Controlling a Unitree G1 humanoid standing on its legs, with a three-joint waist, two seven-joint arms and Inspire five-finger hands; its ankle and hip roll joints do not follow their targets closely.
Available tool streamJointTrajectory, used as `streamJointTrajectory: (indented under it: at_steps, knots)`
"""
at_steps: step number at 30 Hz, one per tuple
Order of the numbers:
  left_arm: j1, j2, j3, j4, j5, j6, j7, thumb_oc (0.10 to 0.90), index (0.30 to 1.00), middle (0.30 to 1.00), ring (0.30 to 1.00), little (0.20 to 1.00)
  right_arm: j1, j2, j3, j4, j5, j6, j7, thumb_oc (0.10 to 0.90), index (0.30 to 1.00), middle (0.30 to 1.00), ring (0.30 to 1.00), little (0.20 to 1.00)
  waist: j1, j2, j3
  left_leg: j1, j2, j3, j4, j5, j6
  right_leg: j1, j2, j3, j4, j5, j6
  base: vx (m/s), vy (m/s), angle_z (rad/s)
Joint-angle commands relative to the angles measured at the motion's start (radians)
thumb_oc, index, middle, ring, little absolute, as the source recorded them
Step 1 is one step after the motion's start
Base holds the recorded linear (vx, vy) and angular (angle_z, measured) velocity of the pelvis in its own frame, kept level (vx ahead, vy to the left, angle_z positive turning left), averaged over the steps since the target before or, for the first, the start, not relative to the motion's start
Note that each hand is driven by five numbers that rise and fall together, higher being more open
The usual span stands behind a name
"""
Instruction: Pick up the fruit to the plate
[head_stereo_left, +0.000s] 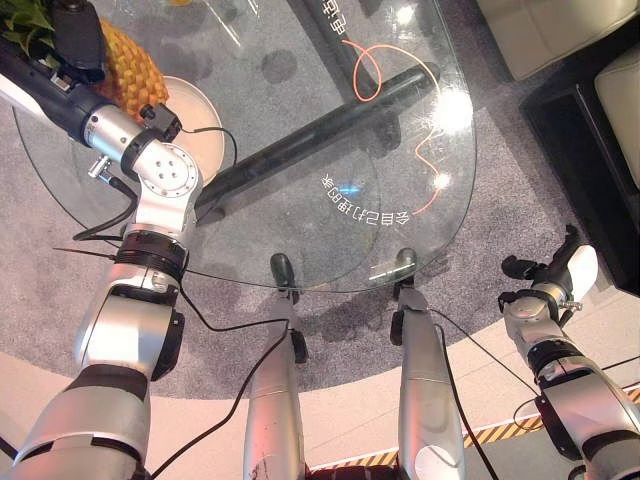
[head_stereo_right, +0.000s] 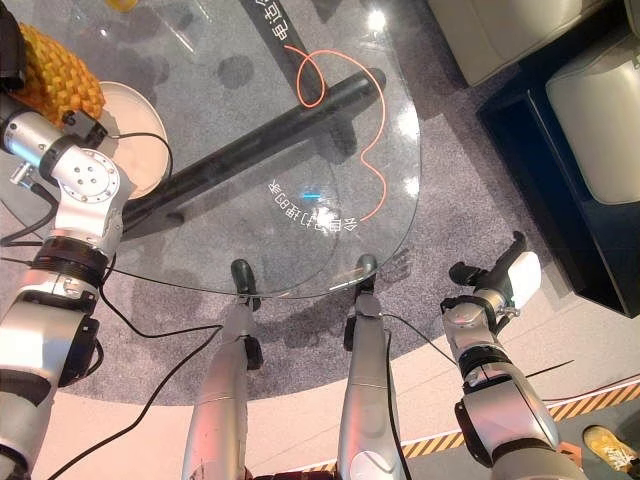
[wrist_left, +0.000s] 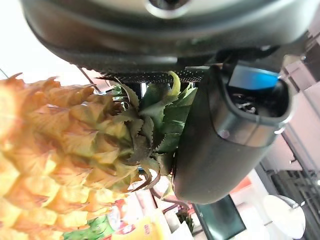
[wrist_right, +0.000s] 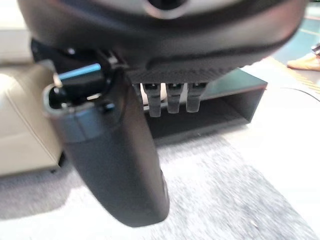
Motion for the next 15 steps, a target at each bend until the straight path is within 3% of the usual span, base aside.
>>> streamJointTrajectory:
  at_steps: [1, 15]
  knots:
    - [-0.162, 0.127, 0.018, 0.025, 0.002, -0.058, 0.002, 0.100, 0.300, 0.300, 0.300, 0.200, 0.015, -0.008, -0.007, 0.040, 0.025, 0.013, 0.030, 0.800, 0.900, 0.900, 0.900, 0.900, 0.027, -0.055, -0.025, -0.024, -0.019, 0.011, 0.148, -0.149, -0.015, 0.033, 0.048, -0.062, -0.071, 0.004, -0.037, 0.00, 0.000, 0.00]
    - [-0.158, 0.127, 0.039, 0.109, -0.039, -0.067, -0.078, 0.100, 0.300, 0.300, 0.300, 0.200, 0.014, 0.007, -0.002, 0.024, 0.012, 0.014, 0.041, 0.800, 0.900, 0.900, 0.900, 0.900, 0.015, -0.074, -0.025, -0.059, -0.011, 0.009, 0.177, -0.156, -0.016, 0.001, 0.058, -0.052, -0.059, 0.003, -0.039, 0.00, 0.000, 0.00]
